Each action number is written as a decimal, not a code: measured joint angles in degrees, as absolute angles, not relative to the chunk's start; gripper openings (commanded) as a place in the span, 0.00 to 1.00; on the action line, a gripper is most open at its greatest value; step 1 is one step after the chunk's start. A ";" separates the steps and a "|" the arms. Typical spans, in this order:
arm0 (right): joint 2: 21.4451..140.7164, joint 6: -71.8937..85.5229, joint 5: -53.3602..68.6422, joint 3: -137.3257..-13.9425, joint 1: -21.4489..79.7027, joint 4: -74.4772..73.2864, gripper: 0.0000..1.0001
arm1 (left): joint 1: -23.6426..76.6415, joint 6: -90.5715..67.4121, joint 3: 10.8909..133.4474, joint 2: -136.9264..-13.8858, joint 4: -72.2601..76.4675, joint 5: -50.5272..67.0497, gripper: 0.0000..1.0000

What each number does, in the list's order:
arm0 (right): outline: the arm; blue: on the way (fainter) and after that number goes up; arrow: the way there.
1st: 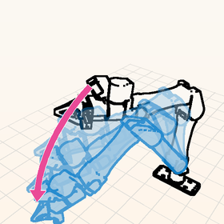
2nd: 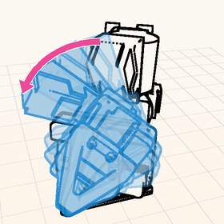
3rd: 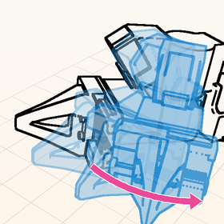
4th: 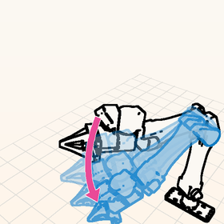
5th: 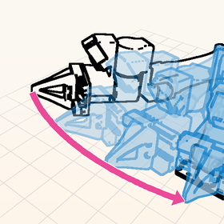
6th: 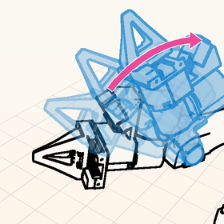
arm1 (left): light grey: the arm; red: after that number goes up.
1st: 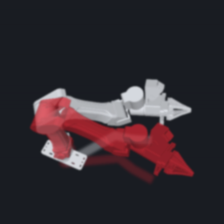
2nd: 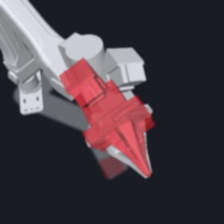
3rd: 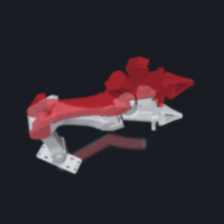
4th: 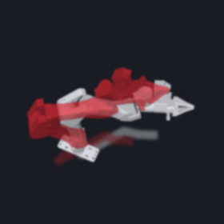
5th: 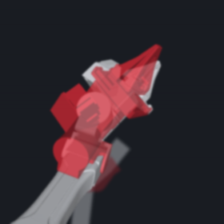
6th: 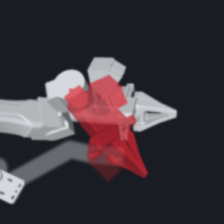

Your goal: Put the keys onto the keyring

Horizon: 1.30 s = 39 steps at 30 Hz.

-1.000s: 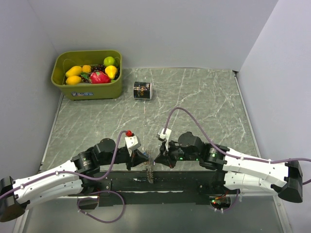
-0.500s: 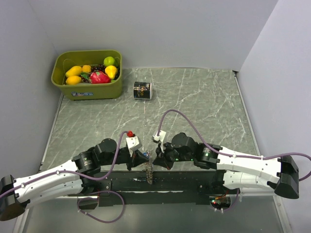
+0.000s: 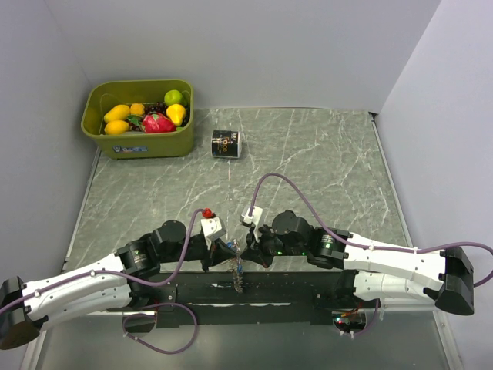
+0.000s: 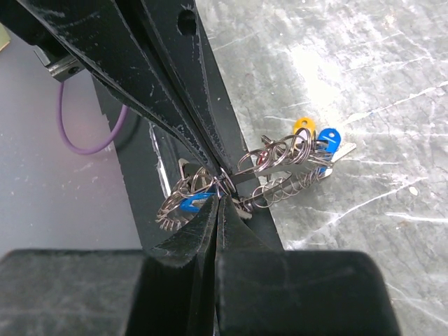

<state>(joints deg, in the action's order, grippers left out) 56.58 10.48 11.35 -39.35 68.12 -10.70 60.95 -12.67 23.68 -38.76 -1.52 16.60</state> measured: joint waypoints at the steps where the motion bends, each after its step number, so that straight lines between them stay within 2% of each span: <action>1: 56.60 10.37 11.18 -39.35 68.14 -10.72 0.00 | 60.95 -12.64 23.66 -38.94 -1.48 16.60 0.01; 39: 57.12 11.92 6.39 -39.38 68.55 -10.85 0.00 | 61.30 -11.46 23.70 -37.67 -1.80 16.12 0.01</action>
<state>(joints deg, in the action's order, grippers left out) 57.12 11.92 6.39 -39.38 68.55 -10.85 61.30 -11.46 23.70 -37.67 -1.80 16.12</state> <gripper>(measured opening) 0.008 0.021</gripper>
